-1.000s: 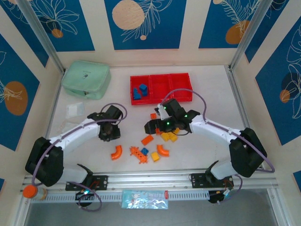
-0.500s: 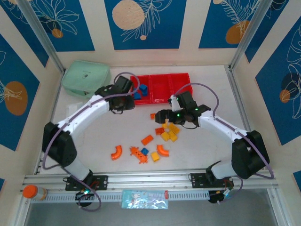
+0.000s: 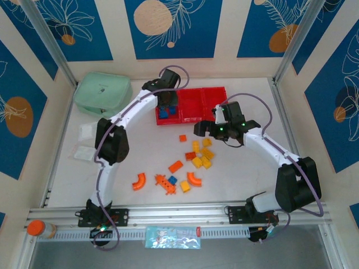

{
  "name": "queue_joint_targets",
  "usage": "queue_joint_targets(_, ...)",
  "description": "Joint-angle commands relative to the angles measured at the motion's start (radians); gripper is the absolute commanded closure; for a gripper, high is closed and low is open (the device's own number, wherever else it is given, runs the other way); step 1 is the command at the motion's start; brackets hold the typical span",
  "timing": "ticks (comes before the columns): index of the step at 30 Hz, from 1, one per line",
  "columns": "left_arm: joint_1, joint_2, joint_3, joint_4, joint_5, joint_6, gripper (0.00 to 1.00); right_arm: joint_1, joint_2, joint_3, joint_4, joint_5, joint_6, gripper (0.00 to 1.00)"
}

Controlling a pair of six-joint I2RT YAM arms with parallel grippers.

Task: Sort the legos into containers by color
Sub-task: Place the lego in the container.

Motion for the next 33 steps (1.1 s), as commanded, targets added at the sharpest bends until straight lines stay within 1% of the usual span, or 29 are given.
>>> queue_joint_targets(1, 0.032, 0.057, 0.081, -0.009, -0.03, 0.018, 0.71, -0.01, -0.034, -0.001, 0.001, -0.019, -0.006, 0.01)
queue_joint_targets(6, 0.056, 0.146, 0.166, -0.009, 0.013, 0.006, 0.67, -0.023, -0.032, -0.002, -0.001, -0.027, -0.01, 0.01)
queue_joint_targets(9, 0.058, 0.173, 0.204, -0.017, 0.022, 0.015, 0.57, -0.025, -0.032, 0.001, 0.002, -0.03, -0.01, 0.01)
queue_joint_targets(12, 0.061, 0.175, 0.217, -0.02, 0.03, 0.013, 0.54, -0.028, -0.032, 0.0, 0.007, -0.032, -0.008, 0.01)
queue_joint_targets(14, 0.064, 0.165, 0.217, -0.022, 0.032, 0.016, 0.5, -0.028, -0.032, 0.003, 0.007, -0.036, -0.008, 0.01)
queue_joint_targets(16, 0.066, 0.152, 0.221, -0.034, 0.029, 0.019, 0.49, -0.028, -0.036, 0.008, 0.003, -0.042, -0.009, 0.01)
queue_joint_targets(26, 0.064, 0.008, 0.197, -0.129, 0.034, 0.035, 0.39, -0.001, -0.058, 0.032, -0.055, -0.045, -0.046, 0.01)
queue_joint_targets(29, 0.061, -0.056, 0.136, -0.133, 0.032, 0.035, 0.38, 0.012, -0.057, 0.04, -0.073, -0.046, -0.05, 0.01)
queue_joint_targets(33, 0.047, -0.175, -0.029, -0.096, 0.061, 0.013, 0.37, 0.033, -0.052, 0.044, -0.101, -0.054, -0.054, 0.01)
